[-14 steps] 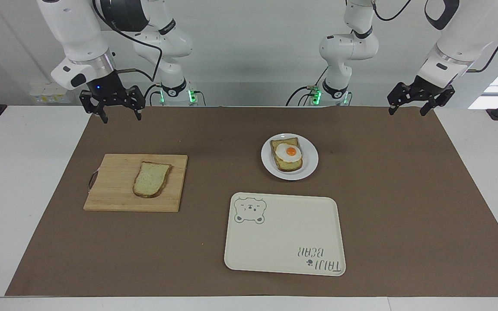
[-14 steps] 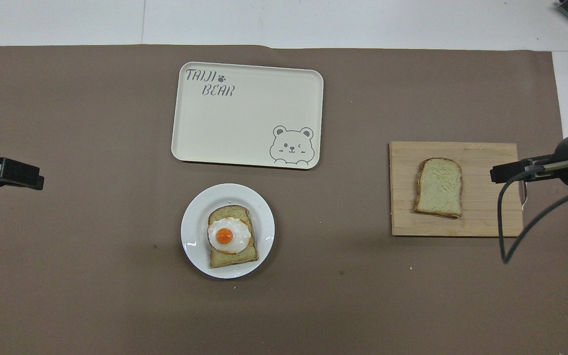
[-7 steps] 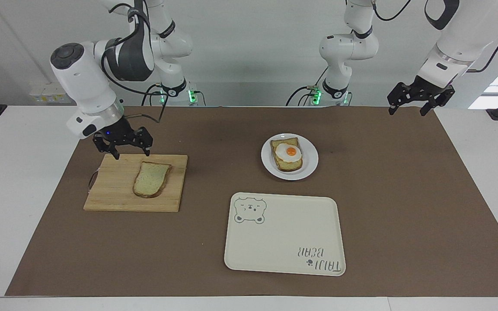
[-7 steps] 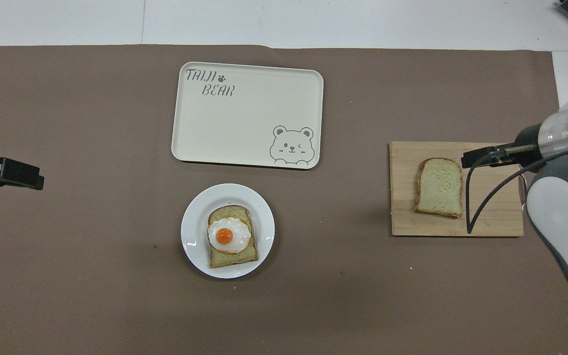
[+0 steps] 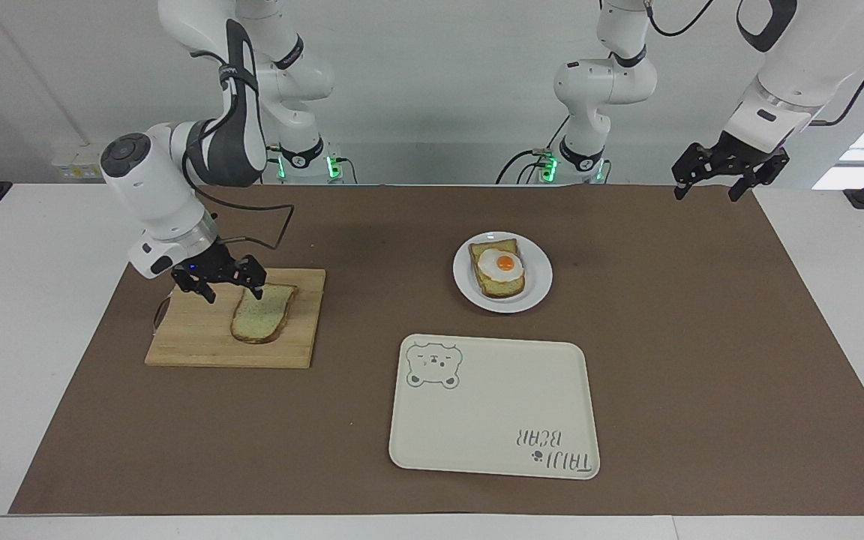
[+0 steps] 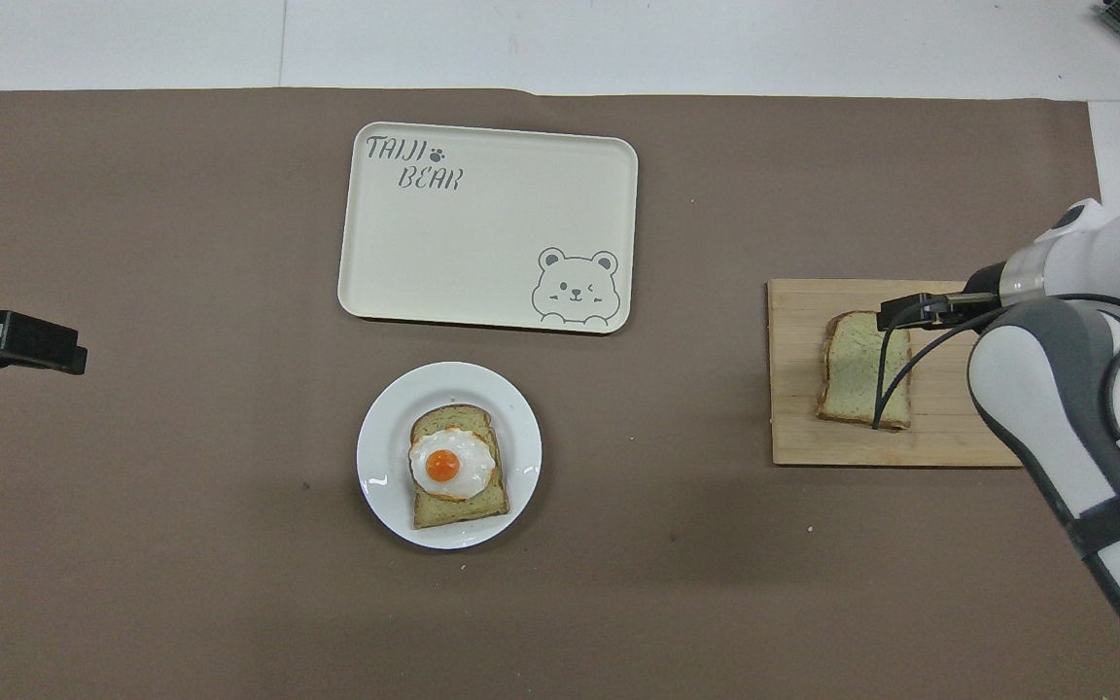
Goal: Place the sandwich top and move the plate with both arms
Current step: 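Reach the right gripper down to the bread slice on the board, then close the right gripper on the bread slice edge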
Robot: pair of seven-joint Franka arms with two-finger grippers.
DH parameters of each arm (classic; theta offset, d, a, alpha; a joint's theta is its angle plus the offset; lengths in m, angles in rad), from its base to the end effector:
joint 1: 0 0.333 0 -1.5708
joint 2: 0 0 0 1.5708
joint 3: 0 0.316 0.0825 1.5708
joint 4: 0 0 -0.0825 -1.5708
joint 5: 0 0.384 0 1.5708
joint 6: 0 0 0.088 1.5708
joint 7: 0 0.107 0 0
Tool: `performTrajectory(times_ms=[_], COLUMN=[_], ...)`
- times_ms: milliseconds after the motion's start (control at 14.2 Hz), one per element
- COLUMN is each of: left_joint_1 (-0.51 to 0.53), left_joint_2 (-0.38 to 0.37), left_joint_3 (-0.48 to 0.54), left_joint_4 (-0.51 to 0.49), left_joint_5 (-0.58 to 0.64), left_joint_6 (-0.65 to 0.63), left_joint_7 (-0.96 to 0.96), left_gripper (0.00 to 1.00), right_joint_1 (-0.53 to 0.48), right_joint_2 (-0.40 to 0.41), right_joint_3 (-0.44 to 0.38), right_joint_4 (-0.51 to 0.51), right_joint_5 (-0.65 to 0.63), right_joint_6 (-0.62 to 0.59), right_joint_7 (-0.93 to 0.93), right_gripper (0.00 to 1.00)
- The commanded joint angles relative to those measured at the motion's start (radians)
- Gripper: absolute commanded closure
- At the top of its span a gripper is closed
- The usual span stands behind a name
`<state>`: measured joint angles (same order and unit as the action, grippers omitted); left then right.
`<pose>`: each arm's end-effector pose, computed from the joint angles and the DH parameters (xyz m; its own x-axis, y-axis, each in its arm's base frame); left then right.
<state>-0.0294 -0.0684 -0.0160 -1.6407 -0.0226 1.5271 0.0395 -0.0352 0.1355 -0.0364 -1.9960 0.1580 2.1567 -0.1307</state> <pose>0.5272 -0.0268 0.6250 0.9953 -0.0856 -0.0443 -0.0847 -0.9961 0.0233 0.5834 -0.0349 0.3963 0.9989 -0.0286 0.0364 -0.0238 -0.9919 -0.1247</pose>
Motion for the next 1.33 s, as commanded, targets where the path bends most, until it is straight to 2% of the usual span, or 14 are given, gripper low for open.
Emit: performTrajectory(times_ms=[0, 211, 421, 843, 983, 1124, 1264], left_joint_1=[0.016, 0.016, 0.016, 0.016, 0.016, 0.016, 0.016], left_joint_2=[-0.024, -0.024, -0.024, -0.024, -0.024, -0.024, -0.024], left_joint_3=[-0.01, -0.01, -0.01, -0.01, -0.01, -0.01, -0.01], left_joint_4=[-0.025, -0.025, -0.025, -0.025, -0.025, -0.025, -0.025], left_joint_5=[0.01, 0.01, 0.01, 0.01, 0.01, 0.01, 0.01], left_joint_6=[0.016, 0.016, 0.016, 0.016, 0.018, 0.016, 0.016], left_joint_7=[-0.007, -0.007, -0.007, -0.007, -0.007, -0.007, -0.007], left_gripper=[0.0, 0.0, 0.0, 0.0, 0.0, 0.0, 0.0], right_joint_1=[-0.022, -0.049, -0.074, -0.068, -0.048, -0.045, -0.045], right_joint_2=[0.015, 0.039, 0.044, 0.075, 0.075, 0.076, 0.076], right_joint_3=[0.007, 0.007, 0.009, 0.01, 0.009, 0.009, 0.01], right_joint_4=[-0.041, -0.052, -0.119, -0.125, -0.135, -0.136, -0.139], right_joint_5=[0.038, 0.038, 0.038, 0.038, 0.038, 0.038, 0.038], right_joint_6=[0.04, 0.045, 0.132, 0.153, 0.17, 0.172, 0.172], right_joint_7=[-0.033, -0.052, -0.115, -0.115, -0.109, -0.106, -0.107], right_gripper=[0.0, 0.0, 0.0, 0.01, 0.11, 0.16, 0.29])
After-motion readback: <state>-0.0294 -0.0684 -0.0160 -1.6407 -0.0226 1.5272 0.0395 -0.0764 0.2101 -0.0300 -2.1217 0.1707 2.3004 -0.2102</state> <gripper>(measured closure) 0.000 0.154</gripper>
